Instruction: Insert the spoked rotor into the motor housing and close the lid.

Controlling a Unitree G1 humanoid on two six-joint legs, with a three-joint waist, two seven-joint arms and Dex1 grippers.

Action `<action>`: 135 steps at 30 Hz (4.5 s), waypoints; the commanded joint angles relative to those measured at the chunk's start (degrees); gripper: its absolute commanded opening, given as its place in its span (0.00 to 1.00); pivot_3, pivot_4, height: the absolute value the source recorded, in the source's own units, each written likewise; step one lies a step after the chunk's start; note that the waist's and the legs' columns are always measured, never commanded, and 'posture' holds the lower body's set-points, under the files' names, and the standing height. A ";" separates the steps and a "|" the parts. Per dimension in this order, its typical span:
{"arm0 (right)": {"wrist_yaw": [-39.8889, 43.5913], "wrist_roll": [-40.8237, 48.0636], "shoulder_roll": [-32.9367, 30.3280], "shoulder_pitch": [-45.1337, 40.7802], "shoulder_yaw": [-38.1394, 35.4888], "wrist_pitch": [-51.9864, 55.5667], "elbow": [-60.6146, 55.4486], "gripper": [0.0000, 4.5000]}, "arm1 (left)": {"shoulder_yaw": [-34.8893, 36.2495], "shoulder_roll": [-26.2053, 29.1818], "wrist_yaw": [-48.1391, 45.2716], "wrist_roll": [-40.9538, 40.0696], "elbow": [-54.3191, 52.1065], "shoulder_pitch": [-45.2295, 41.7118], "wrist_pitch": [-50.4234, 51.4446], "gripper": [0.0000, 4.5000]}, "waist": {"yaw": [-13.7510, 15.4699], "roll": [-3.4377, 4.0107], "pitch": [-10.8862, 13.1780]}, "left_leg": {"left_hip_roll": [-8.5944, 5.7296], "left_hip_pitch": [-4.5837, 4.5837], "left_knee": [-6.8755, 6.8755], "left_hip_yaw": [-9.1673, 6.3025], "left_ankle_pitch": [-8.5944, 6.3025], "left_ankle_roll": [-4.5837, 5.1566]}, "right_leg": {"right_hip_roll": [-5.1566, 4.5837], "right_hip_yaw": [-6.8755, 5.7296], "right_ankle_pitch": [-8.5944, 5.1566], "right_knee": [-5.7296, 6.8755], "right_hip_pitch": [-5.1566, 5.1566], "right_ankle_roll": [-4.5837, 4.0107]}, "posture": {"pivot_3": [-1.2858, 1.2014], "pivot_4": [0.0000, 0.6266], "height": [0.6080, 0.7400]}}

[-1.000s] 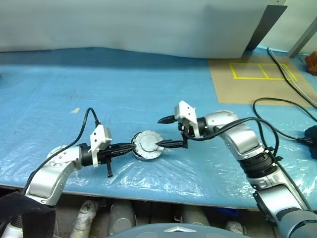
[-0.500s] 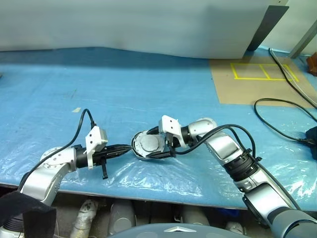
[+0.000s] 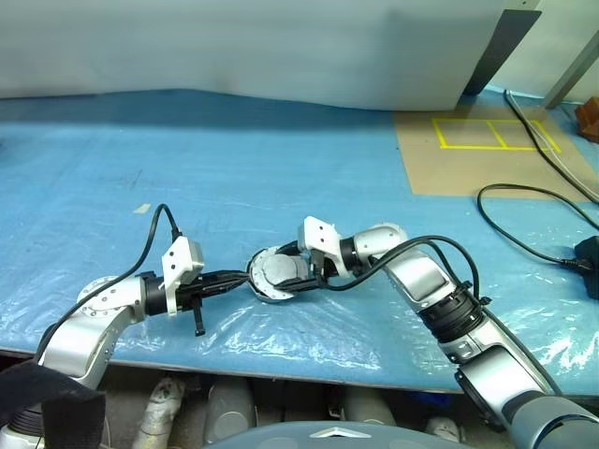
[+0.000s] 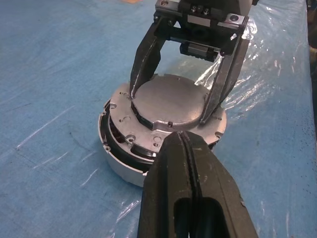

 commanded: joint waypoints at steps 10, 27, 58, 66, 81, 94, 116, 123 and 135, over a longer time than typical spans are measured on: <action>-2.73 -2.41 1.72 -1.03 1.14 -1.09 0.40 0.65 | 1.46 -0.12 0.94 -0.76 -0.91 -0.14 -0.68 0.00 | 0.07 0.00 0.00 | 0.00 -0.02 0.00 0.00 0.00 -0.01 | 0.00 -0.01 0.00 -0.02 -0.01 0.00 | 0.52 0.24 1.00; -5.41 -3.74 5.52 -0.56 1.86 -0.01 2.84 0.65 | 1.29 -0.12 1.93 -1.13 -1.72 0.08 -0.01 0.00 | -0.10 0.00 0.00 | 0.00 0.03 -0.02 0.00 0.00 -0.01 | 0.01 0.00 0.00 0.00 0.00 0.00 | 0.52 0.24 1.00; -10.48 -10.19 2.16 4.34 3.70 1.32 8.30 0.65 | -3.18 -3.55 5.50 4.33 1.05 -4.52 -1.05 0.00 | 0.27 0.07 -0.18 | -0.08 1.23 -0.18 0.00 -0.16 0.22 | -0.05 0.15 -0.04 -0.04 1.05 0.07 | 0.52 0.24 1.00; -11.57 -7.44 3.29 4.21 1.59 5.32 7.53 0.65 | -3.36 -3.60 5.52 4.96 1.84 -5.20 -0.86 0.00 | 0.24 0.13 -0.33 | -0.09 1.21 -0.38 0.00 -0.16 0.22 | -0.04 0.15 -0.05 -0.24 1.02 0.09 | 0.52 0.24 1.00; -11.39 -6.84 2.61 4.09 1.53 6.35 5.10 0.65 | -4.67 -5.61 6.57 8.61 7.17 -7.70 -2.95 0.00 | 0.23 0.13 -0.34 | -0.09 1.18 -0.80 0.01 -0.16 0.22 | -0.06 0.17 -0.18 -0.54 0.95 0.31 | 0.52 0.24 1.00; -9.52 -4.74 1.52 4.32 0.82 7.52 2.19 0.65 | -2.48 -6.04 6.32 7.06 10.08 -8.47 -4.92 0.00 | 0.33 0.12 -0.35 | -0.09 1.13 -1.12 0.10 -0.15 0.20 | -0.06 0.16 -0.03 -0.94 0.95 0.06 | 0.52 0.24 1.00; -11.08 -6.56 1.00 4.12 3.62 5.84 3.58 0.65 | -6.53 -6.08 3.59 11.30 12.83 -8.40 -8.35 0.00 | 1.24 0.11 -0.35 | -0.09 1.08 -1.19 0.16 -0.02 -0.01 | -0.10 0.17 -0.07 -0.99 0.88 0.12 | 0.52 0.24 1.00; -11.56 -5.83 1.92 3.19 3.21 6.32 4.37 0.65 | -6.91 -5.90 2.91 11.70 12.58 -8.01 -8.33 0.00 | 1.26 0.10 -0.37 | -0.09 1.20 -1.24 0.18 -0.03 0.00 | -0.10 0.20 -0.08 -0.96 0.93 0.13 | 0.52 0.24 1.00; -10.00 -2.61 1.88 3.51 0.54 4.05 0.37 0.99 | -7.67 -6.12 2.72 12.72 14.26 -9.18 -9.73 0.00 | 1.57 0.10 -0.38 | -0.10 1.13 -1.29 0.18 -0.03 -0.01 | -0.11 0.21 -0.09 -1.02 0.90 0.15 | 0.52 0.24 1.00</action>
